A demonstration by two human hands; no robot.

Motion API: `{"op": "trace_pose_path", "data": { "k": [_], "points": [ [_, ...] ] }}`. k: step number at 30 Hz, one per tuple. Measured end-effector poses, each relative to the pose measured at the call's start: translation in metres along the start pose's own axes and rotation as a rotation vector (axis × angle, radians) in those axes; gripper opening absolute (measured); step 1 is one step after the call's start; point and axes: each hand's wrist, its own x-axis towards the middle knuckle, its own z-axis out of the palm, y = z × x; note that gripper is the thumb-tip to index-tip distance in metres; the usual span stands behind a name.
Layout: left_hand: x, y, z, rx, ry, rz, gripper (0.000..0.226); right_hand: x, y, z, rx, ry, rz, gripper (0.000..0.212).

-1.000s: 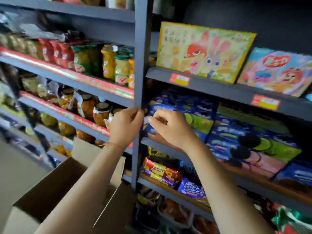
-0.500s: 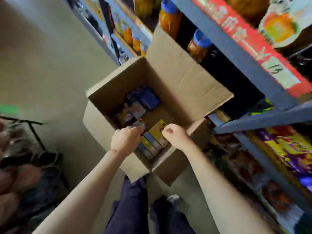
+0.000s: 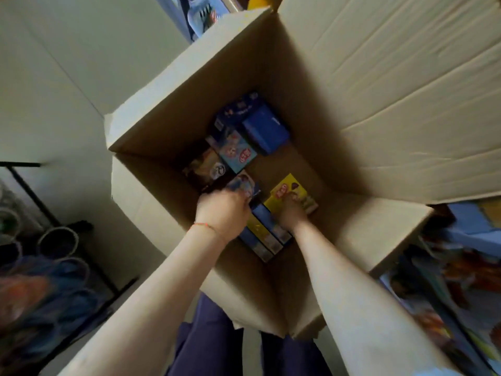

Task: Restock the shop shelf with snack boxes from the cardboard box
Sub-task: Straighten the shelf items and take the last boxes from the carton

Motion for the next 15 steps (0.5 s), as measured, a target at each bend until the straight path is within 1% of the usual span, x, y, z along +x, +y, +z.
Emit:
{"op": "trace_pose_path", "data": {
  "k": [2,4,7,10,12,13,15],
  "points": [
    [0.004,-0.001,0.006,-0.004,-0.055,0.001,0.034,0.007,0.004,0.011,-0.096,-0.027,-0.014,0.056],
    [0.005,0.000,0.009,-0.009,-0.076,0.018,0.035,0.007,0.002,0.016,-0.149,0.042,-0.038,0.042],
    [0.004,0.002,0.009,-0.022,-0.051,0.040,0.037,0.000,-0.002,0.015,-0.279,0.139,-0.075,0.026],
    [0.005,0.002,0.005,-0.070,-0.035,0.036,0.033,-0.013,-0.009,0.003,-0.376,0.158,-0.118,0.020],
    [0.003,0.006,-0.001,-0.103,-0.005,0.034,0.032,-0.025,-0.016,-0.009,-0.302,0.167,-0.111,0.022],
    [0.001,0.009,-0.004,-0.120,0.023,0.031,0.032,-0.031,-0.019,-0.017,-0.215,0.176,-0.098,0.024],
    [-0.004,0.016,-0.010,-0.187,0.069,0.016,0.034,-0.049,-0.024,-0.035,0.041,0.247,-0.122,0.023]
  ]
}}
